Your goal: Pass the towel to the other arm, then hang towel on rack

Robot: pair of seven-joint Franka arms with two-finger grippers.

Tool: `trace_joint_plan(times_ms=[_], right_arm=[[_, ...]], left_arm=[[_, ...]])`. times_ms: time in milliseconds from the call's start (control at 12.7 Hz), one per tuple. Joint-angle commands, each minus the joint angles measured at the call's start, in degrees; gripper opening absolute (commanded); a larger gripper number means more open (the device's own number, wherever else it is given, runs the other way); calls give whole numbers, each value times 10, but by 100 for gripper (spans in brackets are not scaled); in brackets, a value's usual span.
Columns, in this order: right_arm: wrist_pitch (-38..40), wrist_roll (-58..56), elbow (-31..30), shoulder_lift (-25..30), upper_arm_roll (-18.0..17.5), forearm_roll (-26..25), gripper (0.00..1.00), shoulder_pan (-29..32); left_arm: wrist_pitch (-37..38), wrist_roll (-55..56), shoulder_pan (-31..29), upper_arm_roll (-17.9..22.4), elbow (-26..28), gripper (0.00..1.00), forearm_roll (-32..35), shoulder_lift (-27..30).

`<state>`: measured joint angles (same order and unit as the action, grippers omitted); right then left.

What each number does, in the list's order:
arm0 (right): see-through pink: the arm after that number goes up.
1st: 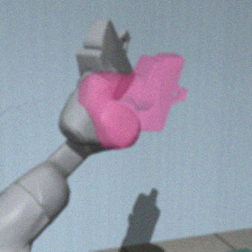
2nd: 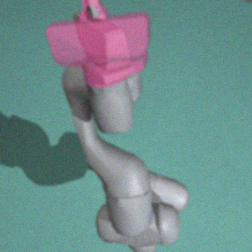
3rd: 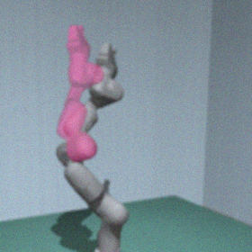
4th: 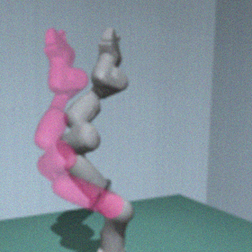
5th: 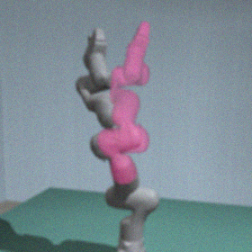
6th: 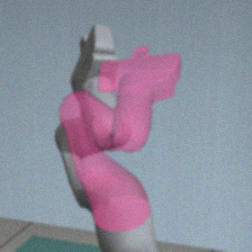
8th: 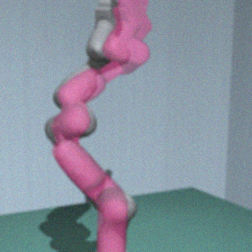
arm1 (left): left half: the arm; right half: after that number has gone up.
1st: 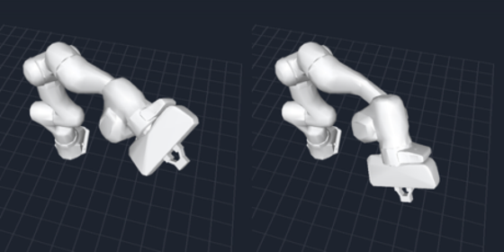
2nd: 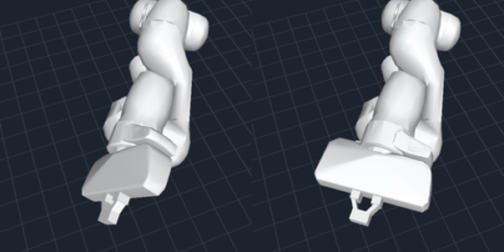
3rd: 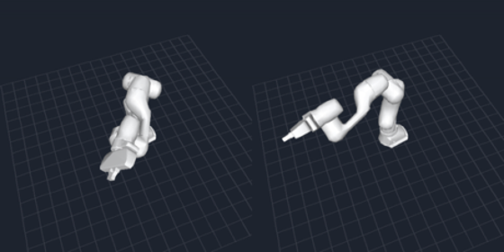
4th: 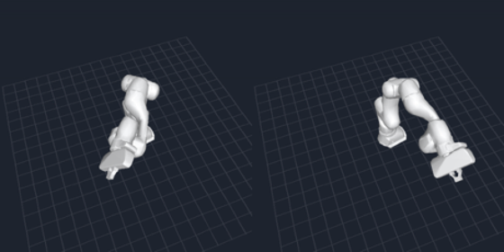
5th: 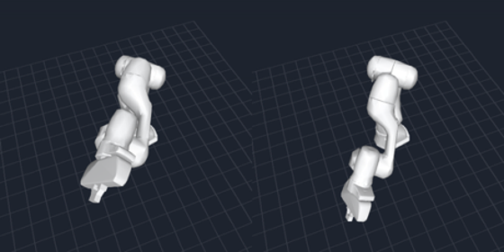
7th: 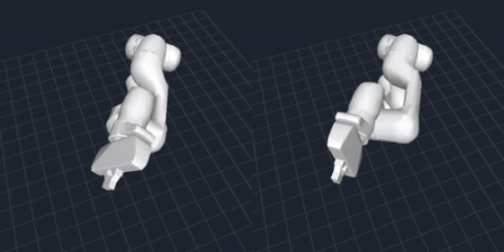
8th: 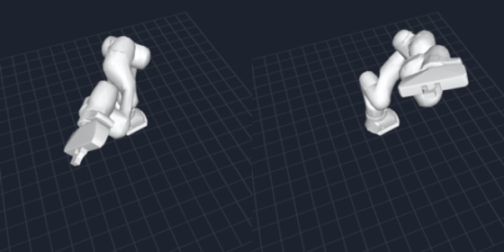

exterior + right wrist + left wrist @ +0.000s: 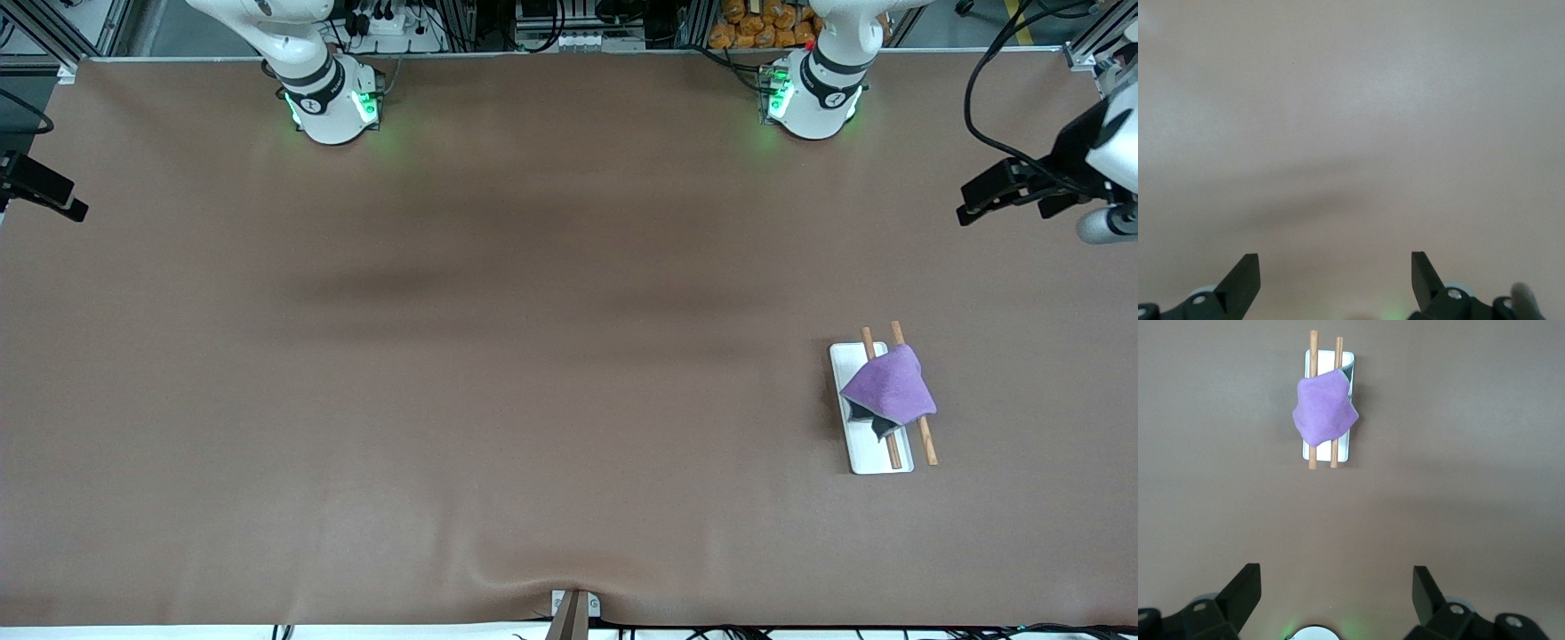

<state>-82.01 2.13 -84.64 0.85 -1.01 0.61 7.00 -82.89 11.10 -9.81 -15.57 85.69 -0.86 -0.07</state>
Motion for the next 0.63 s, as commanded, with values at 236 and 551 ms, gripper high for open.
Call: trace_joint_plan(times_ms=[236,551], right_arm=[[0,6,4,-1,2,0,100,-4],[0,6,4,-1,3,1,100,-2]], left_arm=[[-32,-13,65,67,68,100,1,45],[-28,-8,88,92,63,100,1,41]])
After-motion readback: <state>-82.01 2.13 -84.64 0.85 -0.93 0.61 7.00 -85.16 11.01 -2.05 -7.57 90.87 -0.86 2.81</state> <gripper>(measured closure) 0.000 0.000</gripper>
